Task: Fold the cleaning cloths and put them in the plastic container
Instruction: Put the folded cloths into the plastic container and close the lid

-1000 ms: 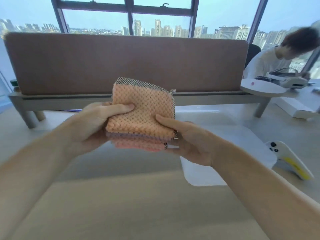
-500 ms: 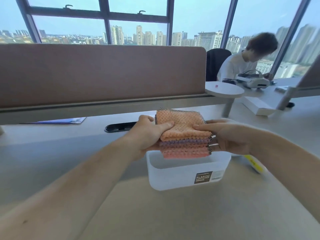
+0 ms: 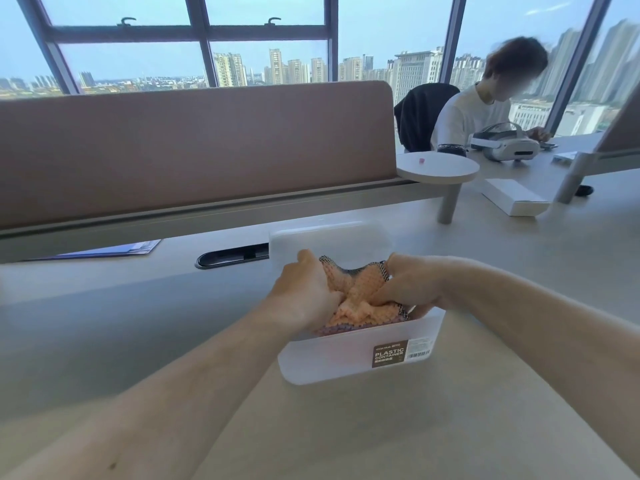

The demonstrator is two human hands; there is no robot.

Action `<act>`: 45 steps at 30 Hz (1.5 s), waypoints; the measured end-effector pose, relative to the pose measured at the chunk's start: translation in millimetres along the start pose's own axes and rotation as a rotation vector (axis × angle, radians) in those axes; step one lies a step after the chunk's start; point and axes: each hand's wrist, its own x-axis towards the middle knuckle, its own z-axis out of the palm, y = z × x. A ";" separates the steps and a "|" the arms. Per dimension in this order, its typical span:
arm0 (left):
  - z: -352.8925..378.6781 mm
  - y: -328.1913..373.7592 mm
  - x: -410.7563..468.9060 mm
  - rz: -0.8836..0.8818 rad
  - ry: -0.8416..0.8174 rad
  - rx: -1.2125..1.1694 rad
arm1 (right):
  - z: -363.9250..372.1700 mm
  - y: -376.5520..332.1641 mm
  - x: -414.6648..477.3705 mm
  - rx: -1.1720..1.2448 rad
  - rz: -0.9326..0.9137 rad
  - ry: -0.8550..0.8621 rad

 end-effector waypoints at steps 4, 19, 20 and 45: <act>12.3 -3.6 5.6 -0.005 -0.006 0.044 | 7.7 1.7 2.5 -0.146 -0.053 0.053; 2.8 -4.2 -7.9 0.441 0.112 0.261 | 14.5 -2.9 -3.2 -0.417 -0.190 0.257; 4.1 -6.1 -6.8 0.454 0.034 0.195 | 17.2 -1.9 -2.4 -0.425 -0.199 0.270; -41.6 -108.4 -51.4 0.247 -0.210 0.226 | 113.1 -49.2 -17.9 -0.297 -0.274 0.078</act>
